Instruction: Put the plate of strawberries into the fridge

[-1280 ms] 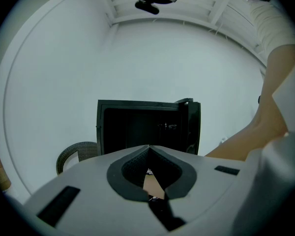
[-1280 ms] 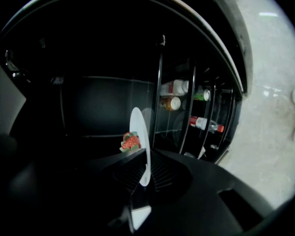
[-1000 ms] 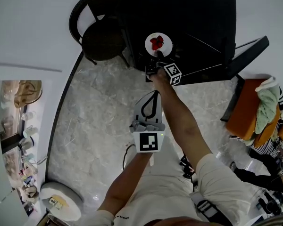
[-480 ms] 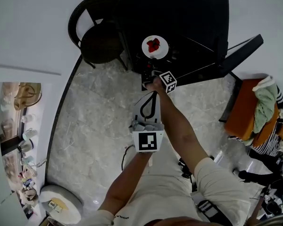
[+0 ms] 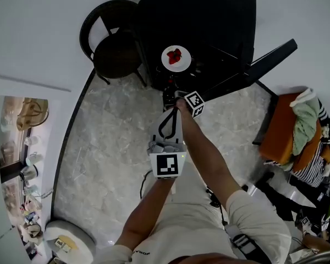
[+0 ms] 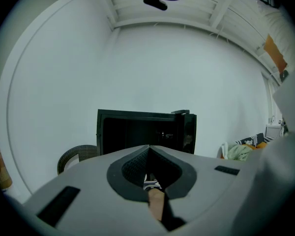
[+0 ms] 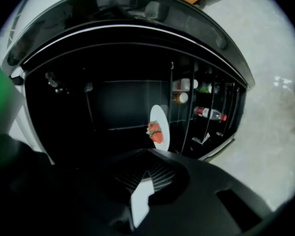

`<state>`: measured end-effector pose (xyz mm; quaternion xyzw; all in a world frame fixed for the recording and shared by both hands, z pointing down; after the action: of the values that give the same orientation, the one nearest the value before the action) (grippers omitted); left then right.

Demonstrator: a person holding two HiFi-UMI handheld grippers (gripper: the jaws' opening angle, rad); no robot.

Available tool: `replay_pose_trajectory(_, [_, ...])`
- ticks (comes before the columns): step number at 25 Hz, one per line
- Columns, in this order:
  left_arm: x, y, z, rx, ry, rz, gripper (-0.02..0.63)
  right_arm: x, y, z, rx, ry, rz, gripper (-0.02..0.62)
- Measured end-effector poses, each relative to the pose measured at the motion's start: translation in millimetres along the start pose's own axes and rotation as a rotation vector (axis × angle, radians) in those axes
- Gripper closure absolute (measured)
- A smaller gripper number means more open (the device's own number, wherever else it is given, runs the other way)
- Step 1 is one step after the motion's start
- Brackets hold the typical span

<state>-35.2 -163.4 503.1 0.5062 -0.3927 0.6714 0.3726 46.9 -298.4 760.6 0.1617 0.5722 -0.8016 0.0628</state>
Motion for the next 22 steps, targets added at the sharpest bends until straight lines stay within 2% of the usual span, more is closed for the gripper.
replay_pose_trajectory(4, [-9.6,1.5,-4.5,-0.011,-0.011,0.009,0.606,10.5,20.8,-16.1,-0.050,0.048,0.018,0.583])
replay_pose_trajectory(7, [-14.2,1.6,-11.6,-0.009,-0.011,0.005,0.606,16.9,30.8,-32.8,-0.045,0.087,0.034,0.583])
replay_pose_trajectory(13, [-28.8,7.9,-22.1,-0.009,-0.004,0.015,0.606,22.3,57.6,-70.8,-0.049,0.147,-0.010,0.583])
replay_pose_trajectory(18, [-46.4,19.3,-39.7,-0.001,-0.001,0.022,0.606,49.0,80.7,-113.5,-0.055,0.190,-0.044,0.583])
replay_pose_trajectory(22, [-54.1,23.3,-46.7,0.006,0.007,0.021,0.606,58.5,106.6,-124.7,-0.101,0.212,-0.079,0.583])
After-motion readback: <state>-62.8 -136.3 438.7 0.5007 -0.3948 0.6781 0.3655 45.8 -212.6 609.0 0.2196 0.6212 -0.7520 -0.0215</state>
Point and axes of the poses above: the fingertips, and each gripper's own axes: z forward along the fingers, y to its left, x out of its underside, the point moved 6 cm from there along -z, backward along the fingers, and after that the axes turned 12 degrees about z, right-handed, at the moved point
